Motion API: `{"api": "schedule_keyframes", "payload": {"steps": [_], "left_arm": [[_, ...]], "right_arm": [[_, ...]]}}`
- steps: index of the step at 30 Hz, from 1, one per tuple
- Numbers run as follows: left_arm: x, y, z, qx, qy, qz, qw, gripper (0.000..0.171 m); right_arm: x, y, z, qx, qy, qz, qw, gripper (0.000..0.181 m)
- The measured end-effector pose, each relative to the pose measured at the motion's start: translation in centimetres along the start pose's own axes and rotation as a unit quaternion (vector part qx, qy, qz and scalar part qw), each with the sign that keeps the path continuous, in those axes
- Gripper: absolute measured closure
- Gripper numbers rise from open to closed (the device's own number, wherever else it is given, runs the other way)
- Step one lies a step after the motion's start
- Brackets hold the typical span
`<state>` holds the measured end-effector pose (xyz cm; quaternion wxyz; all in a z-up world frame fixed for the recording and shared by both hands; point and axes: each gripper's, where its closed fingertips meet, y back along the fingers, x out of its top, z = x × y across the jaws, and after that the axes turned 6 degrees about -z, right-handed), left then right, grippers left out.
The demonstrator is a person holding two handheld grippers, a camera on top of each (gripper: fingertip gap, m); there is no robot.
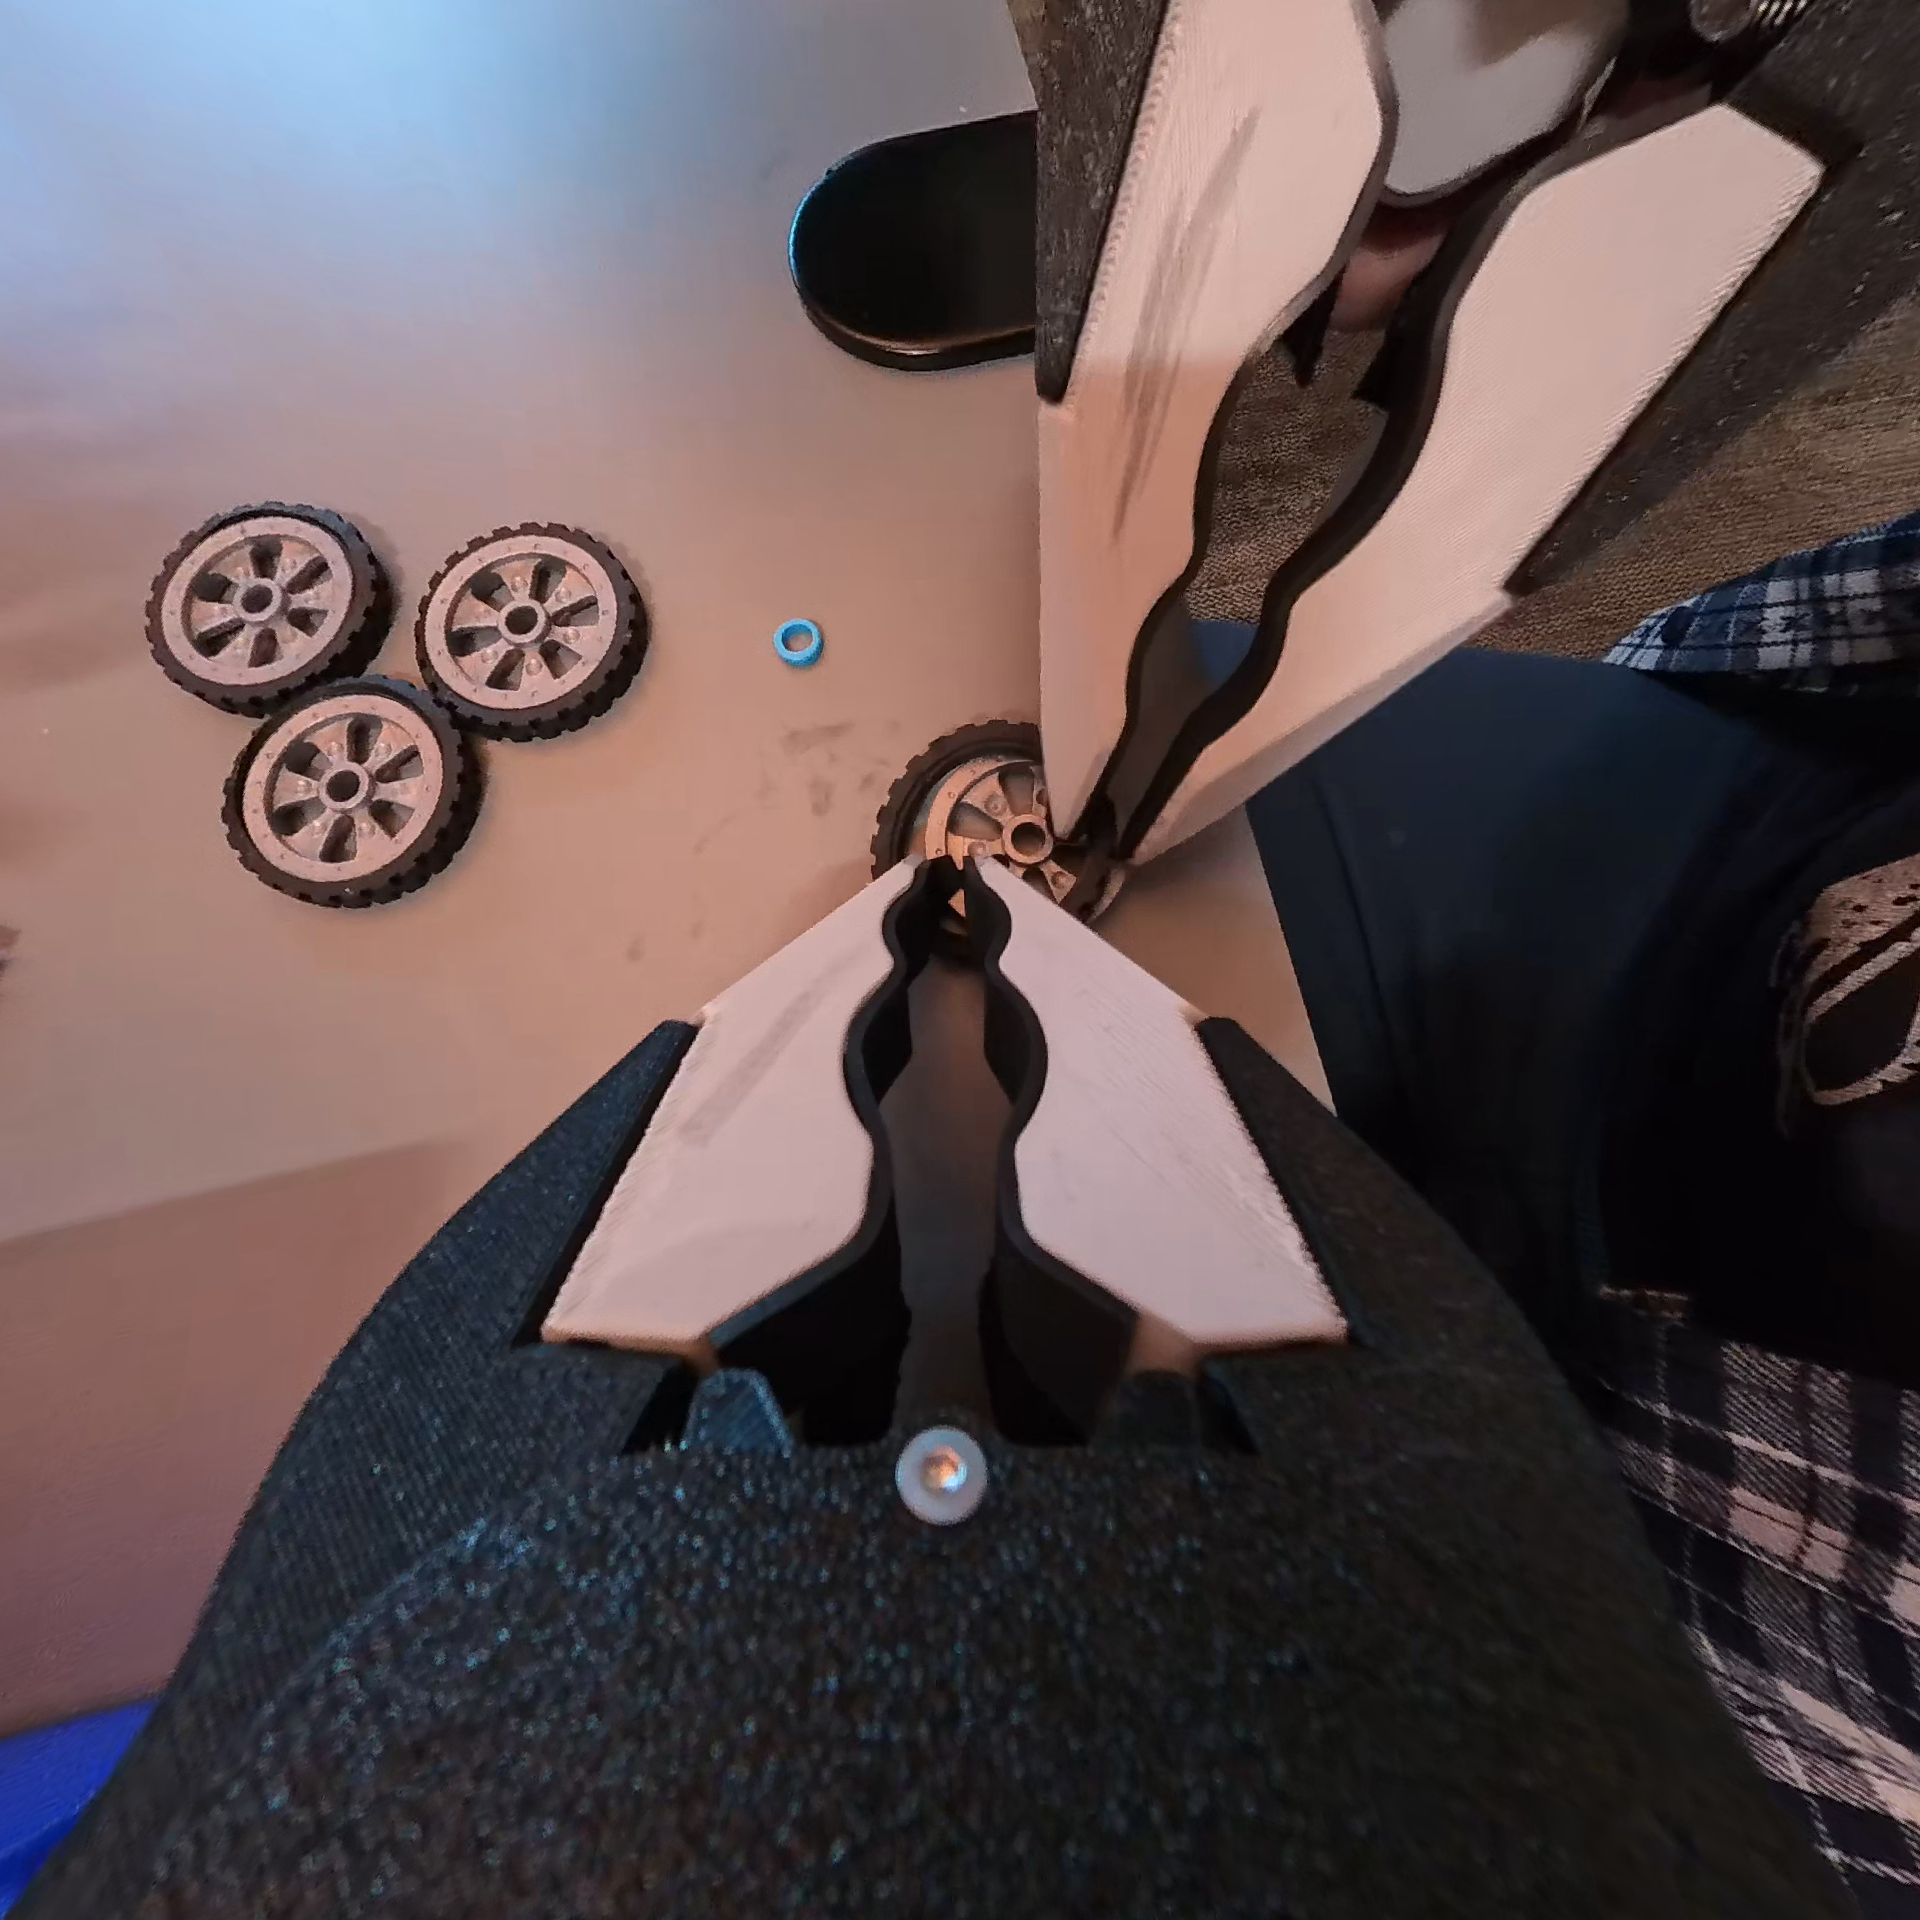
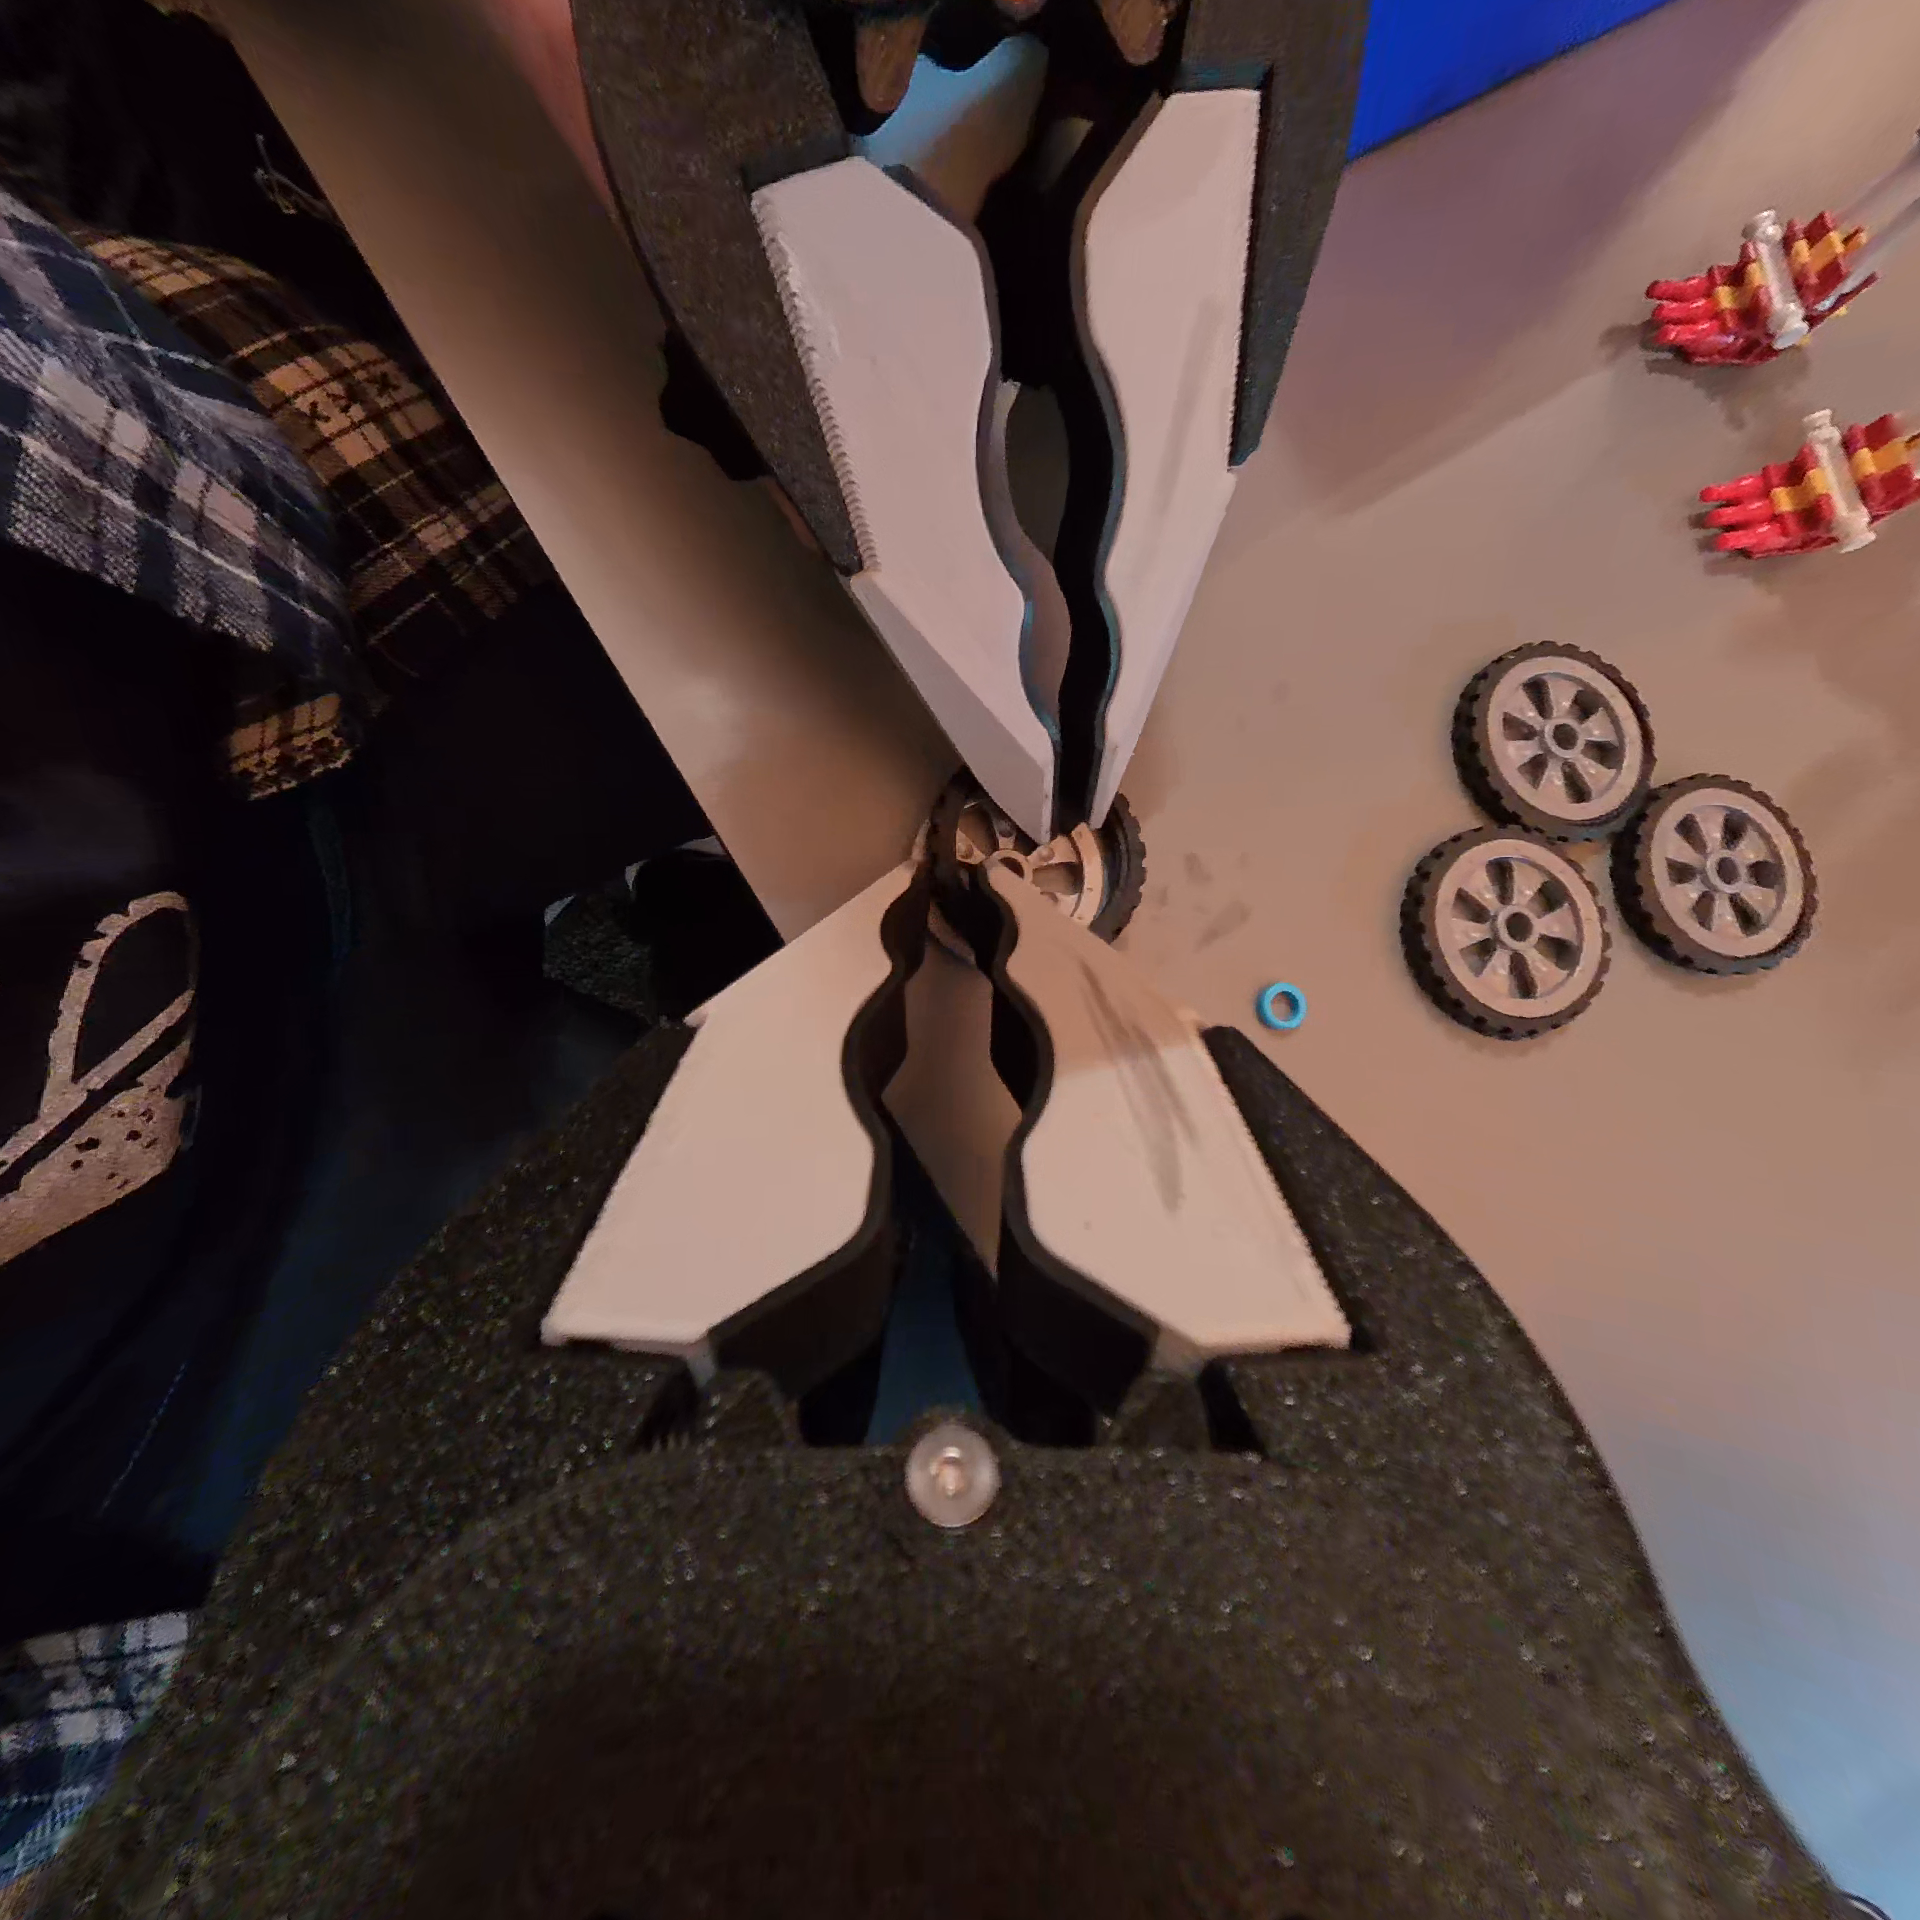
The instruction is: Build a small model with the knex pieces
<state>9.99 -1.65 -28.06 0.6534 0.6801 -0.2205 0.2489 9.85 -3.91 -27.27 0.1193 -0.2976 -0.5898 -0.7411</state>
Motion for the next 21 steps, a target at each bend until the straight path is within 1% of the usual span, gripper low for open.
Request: {"api": "schedule_keyframes", "payload": {"steps": [5,8,10,11,14,16,17,21], "left_arm": [[0.03,0.02,0.00,0.002,-0.001,0.001,1.000,0.166],[0.02,0.09,0.02,0.000,0.000,0.002,1.000,0.166],[-0.01,0.13,0.07,0.001,-0.004,0.001,1.000,0.166],[-0.03,0.18,0.24,-0.004,-0.005,0.002,1.000,0.166],[-0.37,0.54,0.36,-0.007,-0.007,-0.001,1.000,0.166],[-0.51,0.78,0.42,-0.015,0.005,0.006,1.000,0.165],[-0.51,0.90,0.53,-0.020,0.006,0.009,1.000,0.162],[-0.62,0.99,0.43,-0.009,0.001,0.006,1.000,0.162]], "right_arm": [[0.02,0.31,-0.06,-0.002,-0.022,0.015,1.000,0.164],[-0.02,0.34,-0.09,-0.016,-0.017,0.017,1.000,0.162],[-0.09,0.24,-0.06,-0.023,-0.012,0.014,1.000,0.166],[-0.13,0.14,0.04,-0.029,-0.008,0.013,0.999,0.173],[0.20,-0.15,-0.11,-0.035,0.007,0.016,0.999,0.173],[0.33,-0.22,-0.14,-0.037,0.014,0.016,0.999,0.174],[0.36,-0.26,-0.12,-0.037,0.017,0.017,0.999,0.175],[0.58,-0.39,-0.14,-0.039,0.018,0.021,0.999,0.176]]}}
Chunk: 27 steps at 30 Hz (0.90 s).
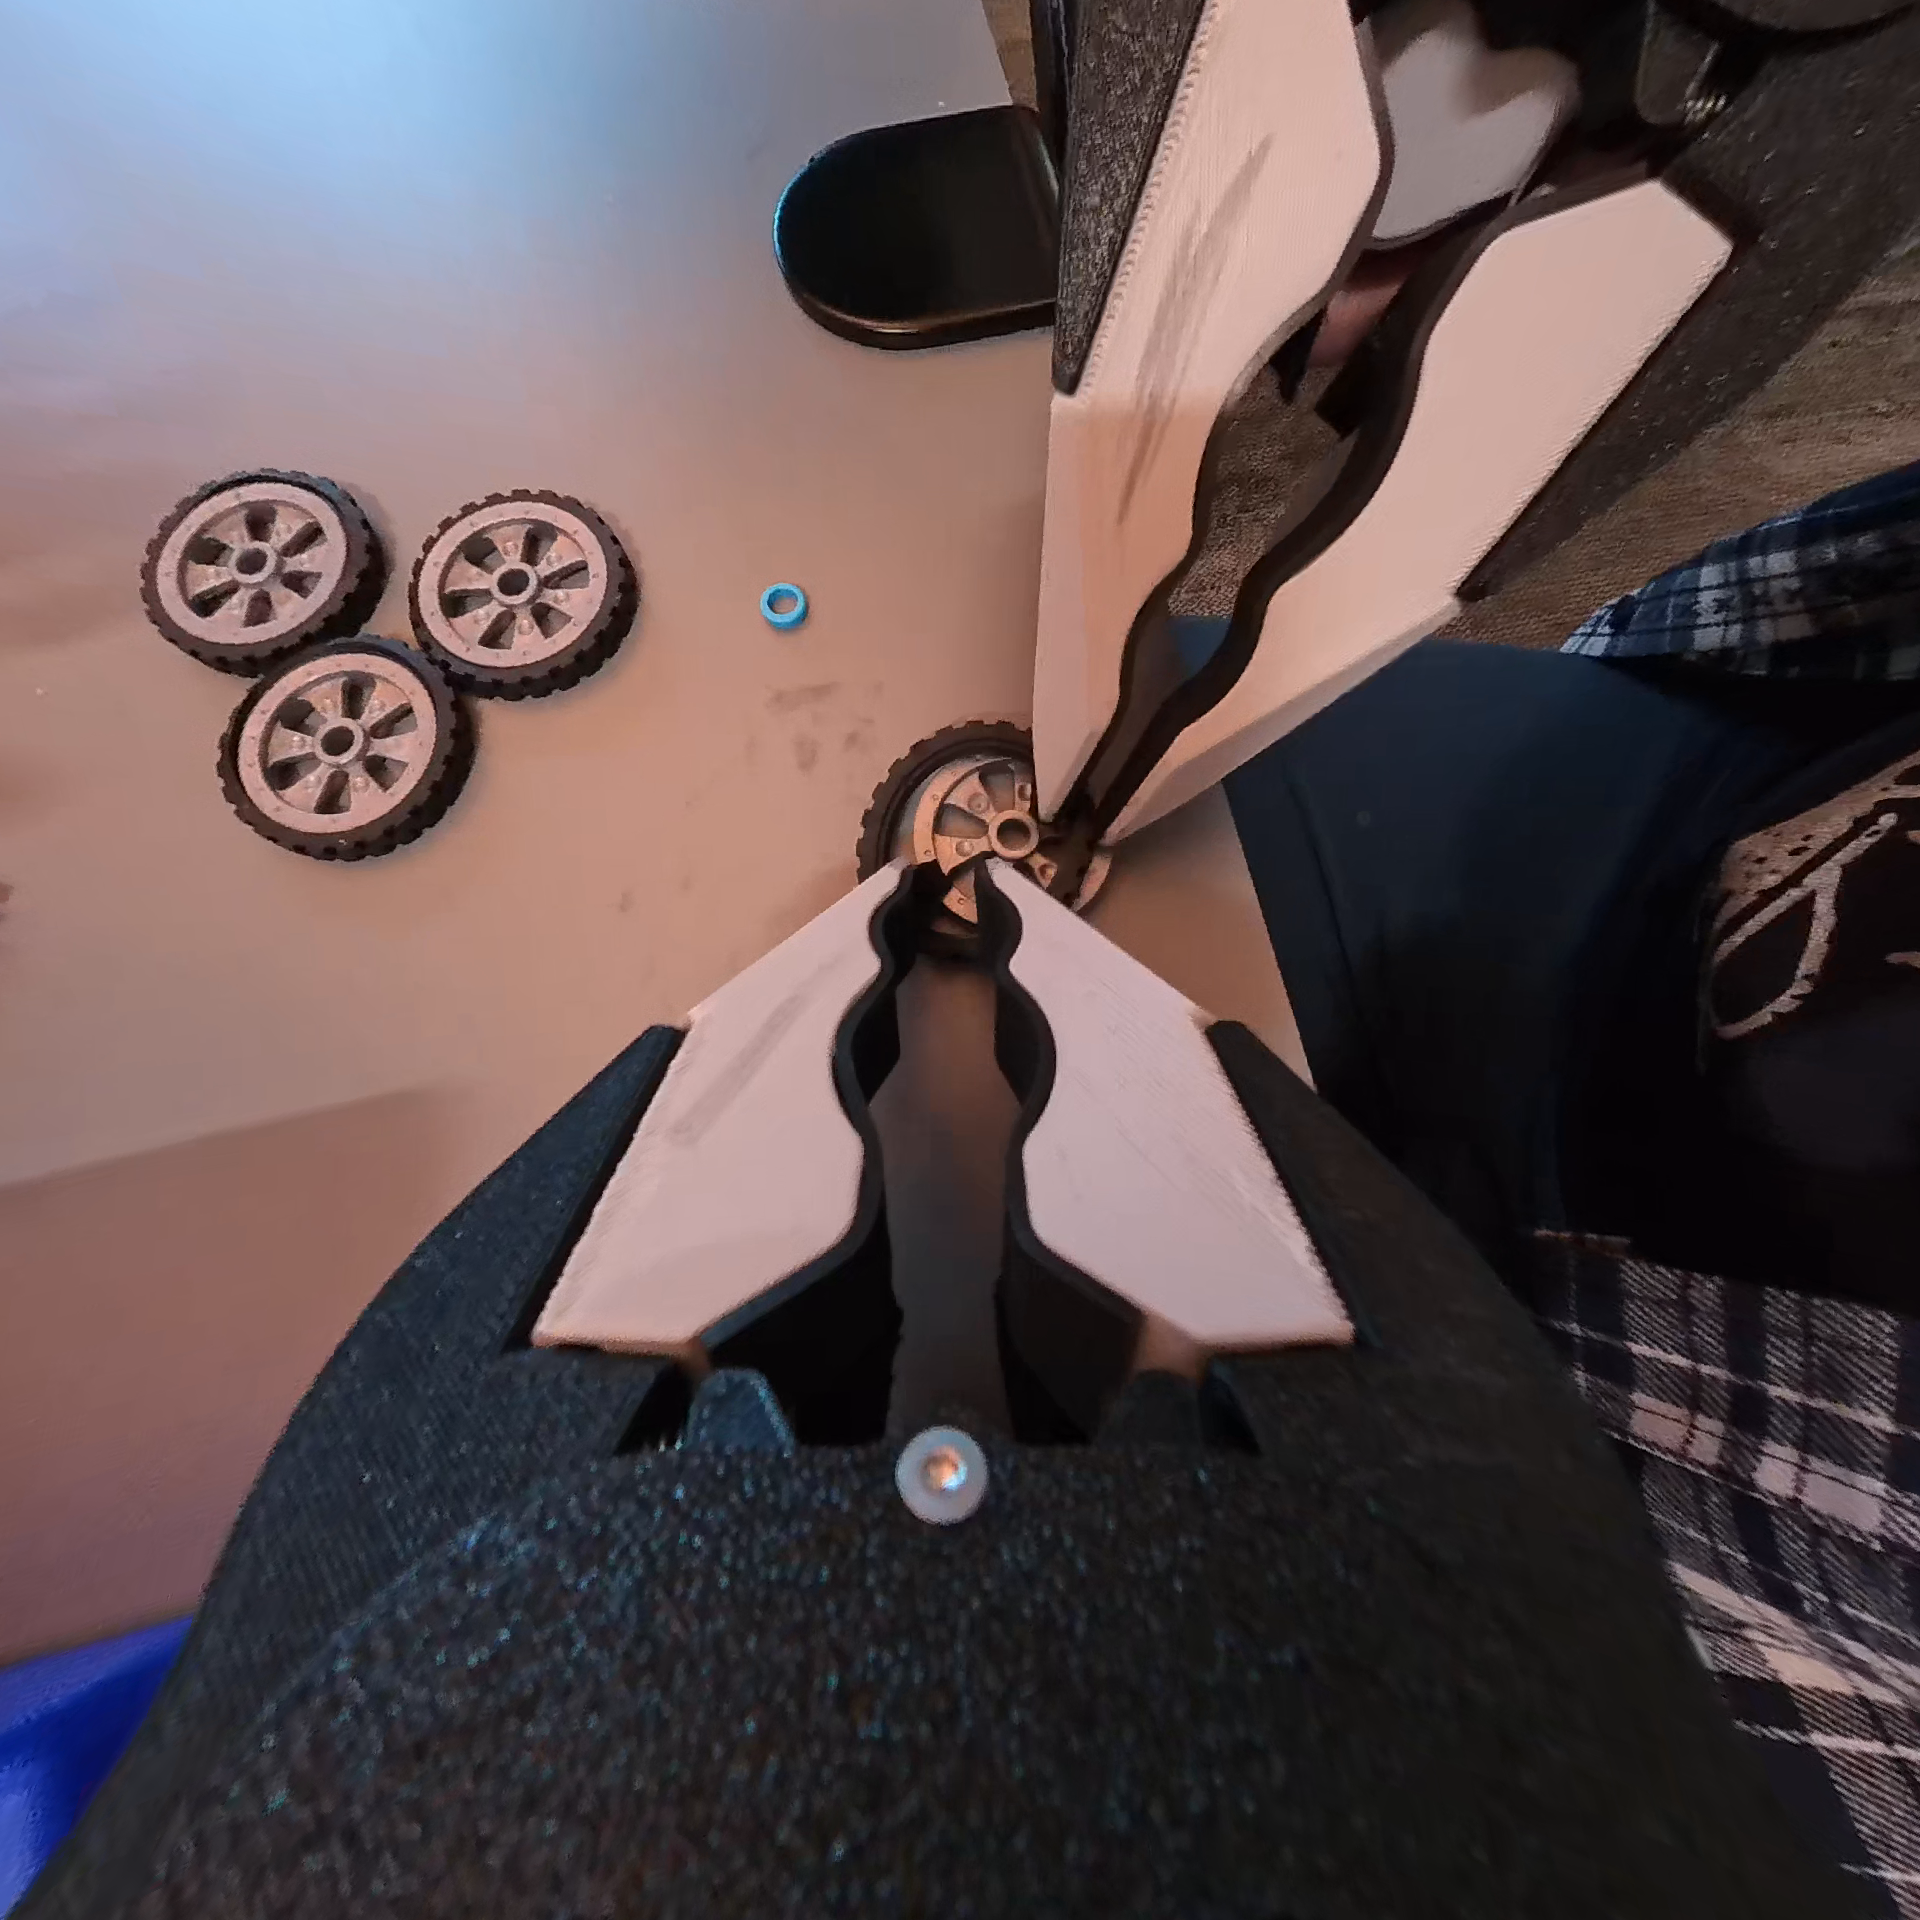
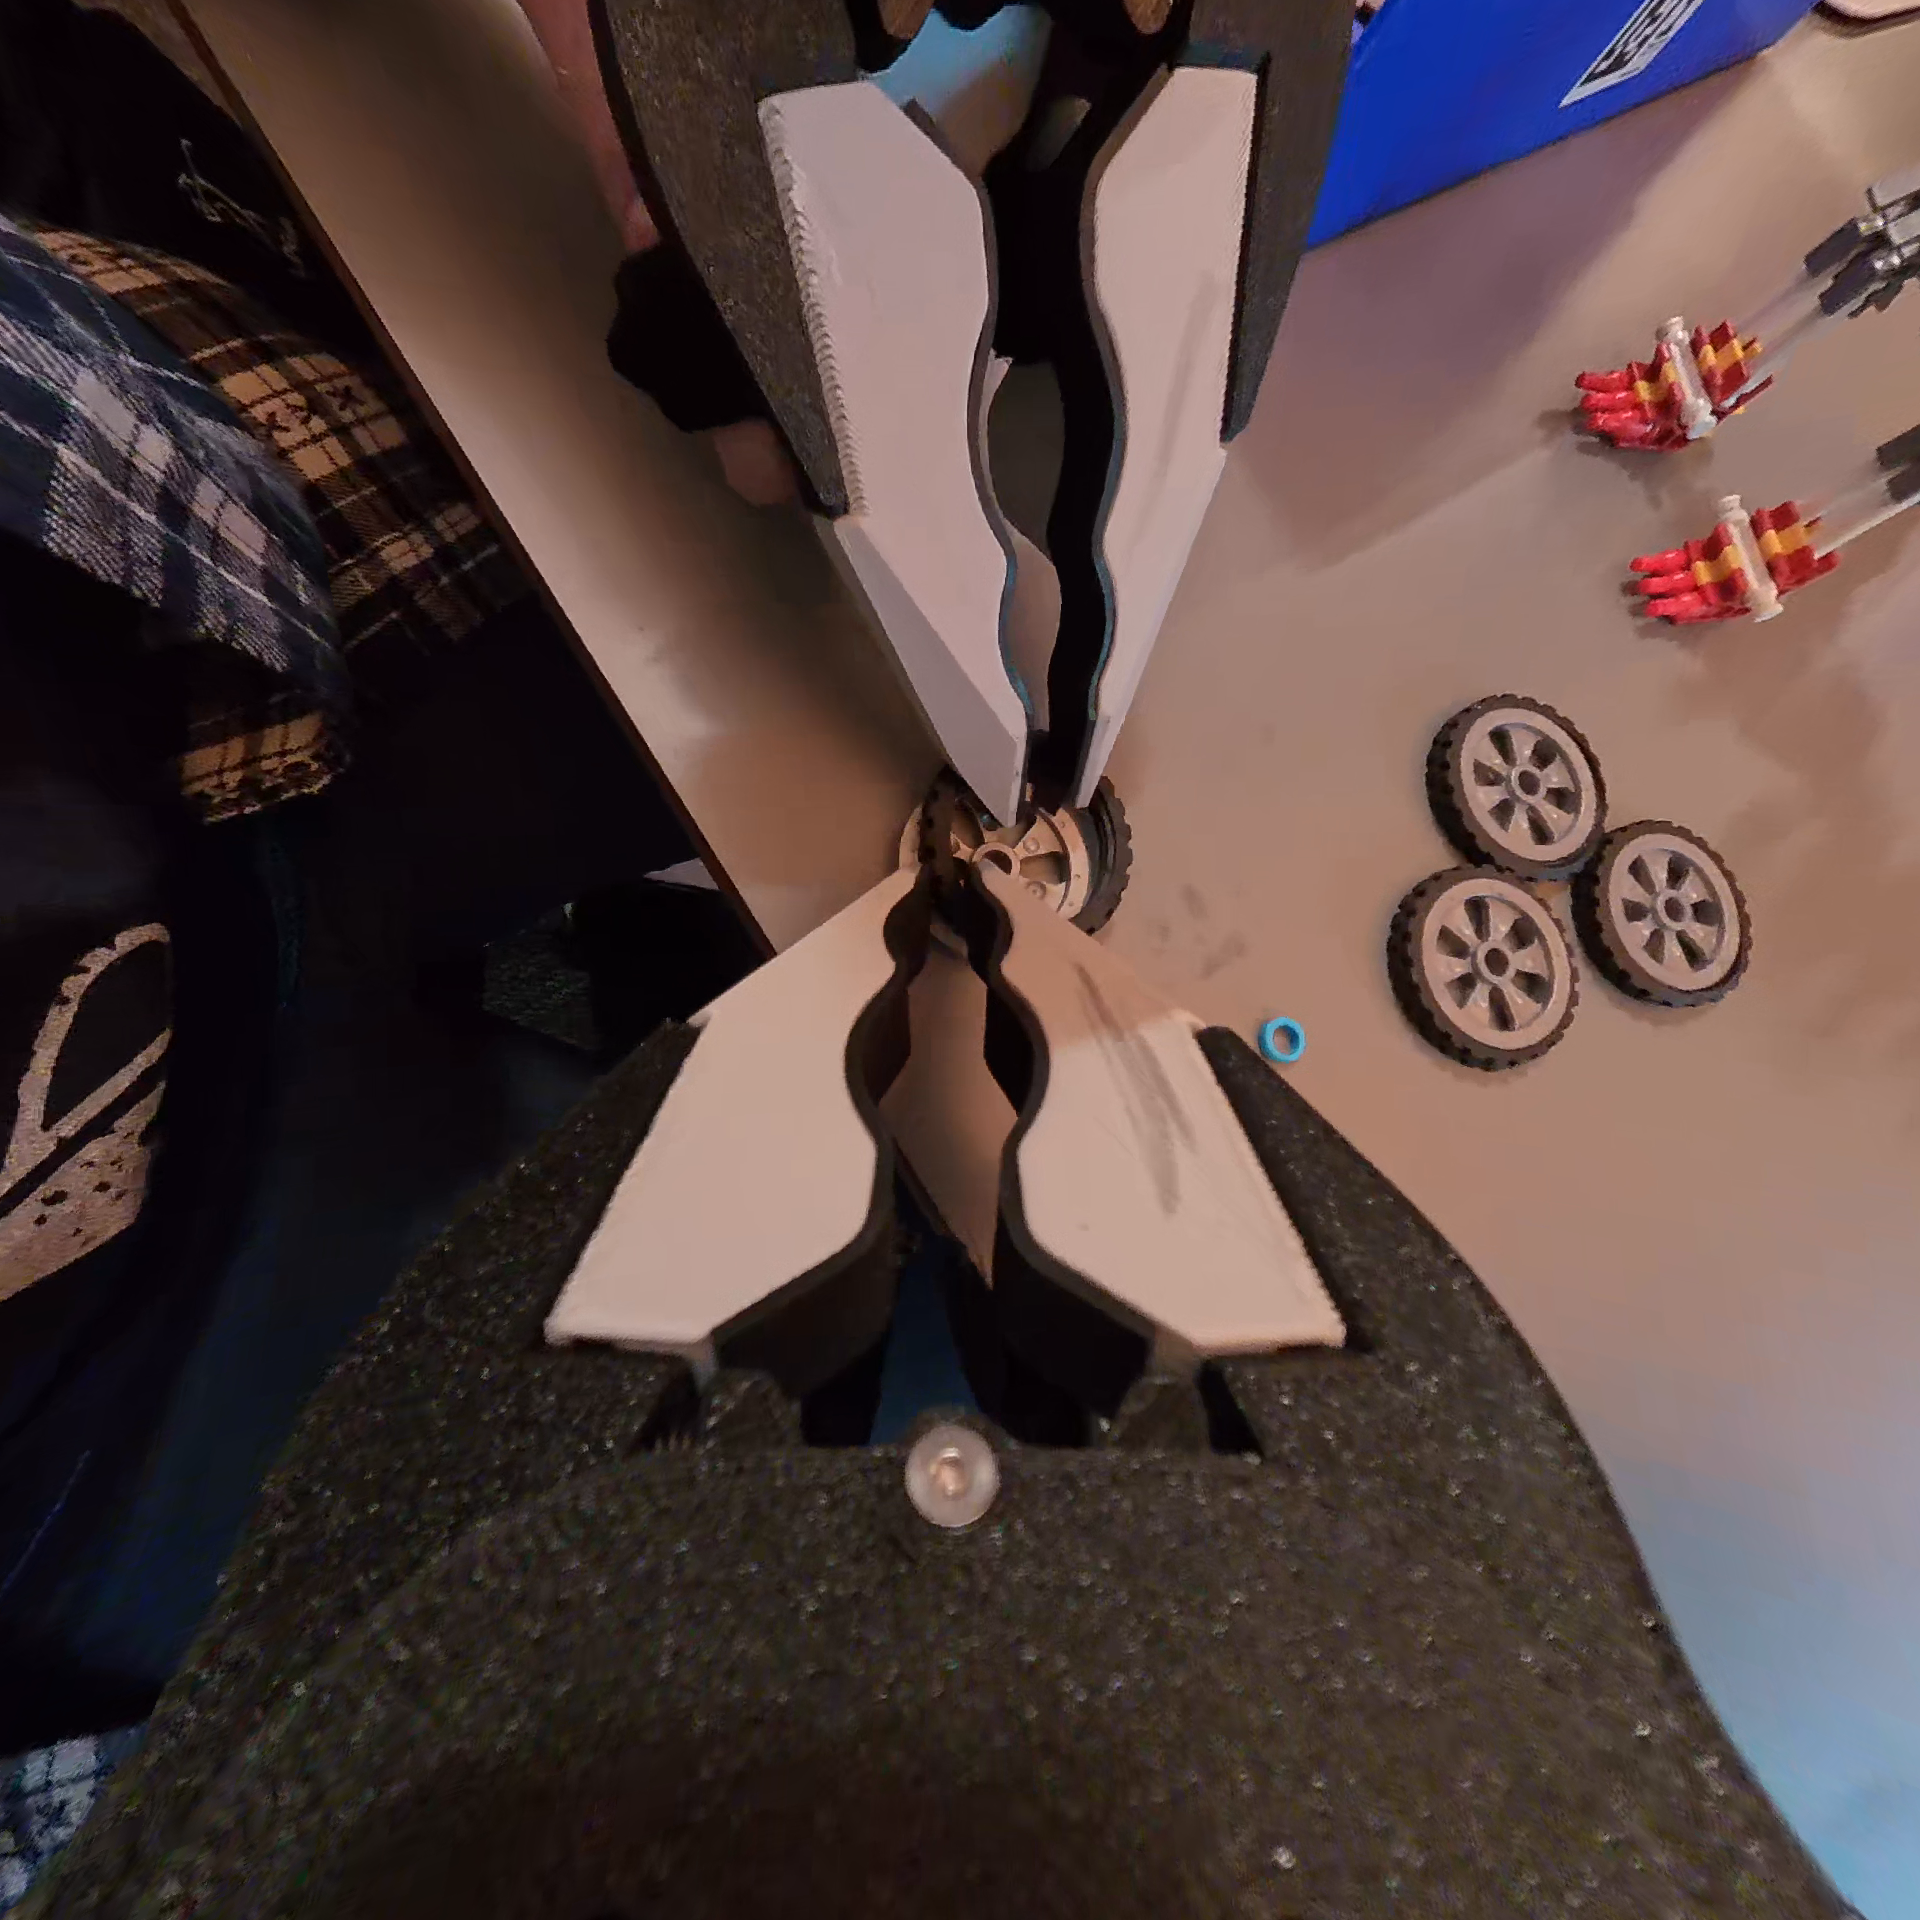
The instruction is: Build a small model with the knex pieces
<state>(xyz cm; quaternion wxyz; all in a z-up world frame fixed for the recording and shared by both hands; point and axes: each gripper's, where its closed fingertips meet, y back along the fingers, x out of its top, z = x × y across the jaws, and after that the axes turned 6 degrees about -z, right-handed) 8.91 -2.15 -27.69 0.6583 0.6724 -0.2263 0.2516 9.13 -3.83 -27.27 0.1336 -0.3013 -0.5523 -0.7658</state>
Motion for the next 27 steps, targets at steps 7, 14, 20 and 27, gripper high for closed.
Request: {"api": "schedule_keyframes", "payload": {"steps": [7,14,20,27], "left_arm": [[-0.05,0.20,-0.23,0.030,-0.064,-0.018,0.997,0.162],[0.06,0.24,0.14,0.010,-0.047,-0.001,0.999,0.160],[0.14,0.10,0.14,-0.004,-0.029,0.005,1.000,0.160],[0.22,-0.04,0.26,-0.002,-0.027,0.004,1.000,0.161]], "right_arm": [[0.18,-0.11,0.05,0.015,-0.011,0.006,1.000,0.176],[0.06,0.18,-0.20,0.026,-0.017,0.005,0.999,0.164],[-0.19,0.60,0.15,0.015,-0.010,0.004,1.000,0.161],[-0.30,0.24,0.32,-0.006,0.024,-0.005,1.000,0.173]]}}
